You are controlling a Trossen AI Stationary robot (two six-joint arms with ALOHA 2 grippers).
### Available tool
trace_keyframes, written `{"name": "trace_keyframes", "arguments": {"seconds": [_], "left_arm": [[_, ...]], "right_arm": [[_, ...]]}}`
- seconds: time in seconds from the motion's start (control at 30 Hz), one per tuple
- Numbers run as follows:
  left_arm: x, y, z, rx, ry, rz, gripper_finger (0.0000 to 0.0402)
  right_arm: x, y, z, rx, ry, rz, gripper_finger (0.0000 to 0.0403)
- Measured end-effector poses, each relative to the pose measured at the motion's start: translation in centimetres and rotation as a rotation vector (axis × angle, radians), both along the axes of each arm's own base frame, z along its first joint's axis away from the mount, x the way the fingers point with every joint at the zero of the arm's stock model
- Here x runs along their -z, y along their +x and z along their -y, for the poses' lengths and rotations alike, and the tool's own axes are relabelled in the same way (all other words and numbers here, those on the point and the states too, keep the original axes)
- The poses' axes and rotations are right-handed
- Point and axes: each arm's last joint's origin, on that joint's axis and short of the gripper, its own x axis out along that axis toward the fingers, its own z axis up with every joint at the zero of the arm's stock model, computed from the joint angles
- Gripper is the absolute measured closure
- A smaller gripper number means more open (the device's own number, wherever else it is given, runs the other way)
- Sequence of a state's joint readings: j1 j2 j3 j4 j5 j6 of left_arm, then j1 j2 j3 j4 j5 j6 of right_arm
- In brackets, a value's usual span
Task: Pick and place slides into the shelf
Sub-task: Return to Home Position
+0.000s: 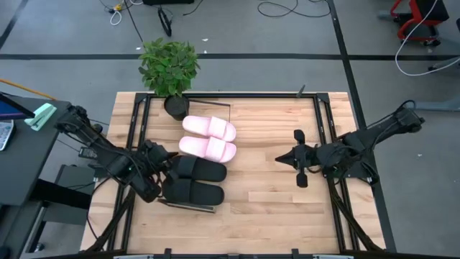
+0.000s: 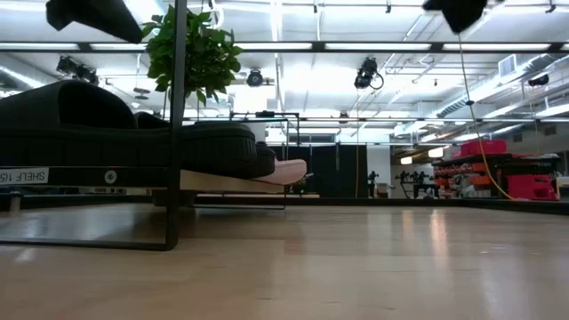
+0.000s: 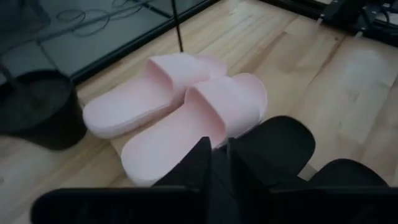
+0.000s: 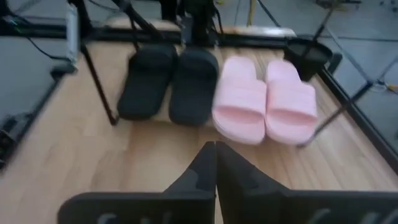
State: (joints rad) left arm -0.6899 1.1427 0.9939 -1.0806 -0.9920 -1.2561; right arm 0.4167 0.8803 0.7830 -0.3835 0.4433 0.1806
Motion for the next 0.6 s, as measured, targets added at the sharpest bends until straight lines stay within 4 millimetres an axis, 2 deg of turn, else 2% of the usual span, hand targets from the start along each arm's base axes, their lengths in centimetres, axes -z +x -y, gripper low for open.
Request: {"name": "trace_keyframes", "arguments": {"seconds": [0.13,0.27,0.47,0.6], "left_arm": [[-0.2,0.6,0.0,0.032,0.029,0.001,0.0374],[-0.4,1.2,-0.2,0.054,0.056,-0.014,0.0396],[-0.7,2.6,-1.0,0.091,0.077,-0.034,0.0396],[-0.6,4.4,-1.5,0.152,0.118,0.004,0.0395]], "right_arm": [[2.5,0.2,0.4,0.03,0.0,-0.017,0.0398],[3.9,0.5,0.6,0.037,0.012,0.022,0.04],[4.3,0.9,0.6,0.02,-0.001,0.13,0.0401],[4.1,1.0,0.6,0.005,-0.03,0.158,0.0401]]}}
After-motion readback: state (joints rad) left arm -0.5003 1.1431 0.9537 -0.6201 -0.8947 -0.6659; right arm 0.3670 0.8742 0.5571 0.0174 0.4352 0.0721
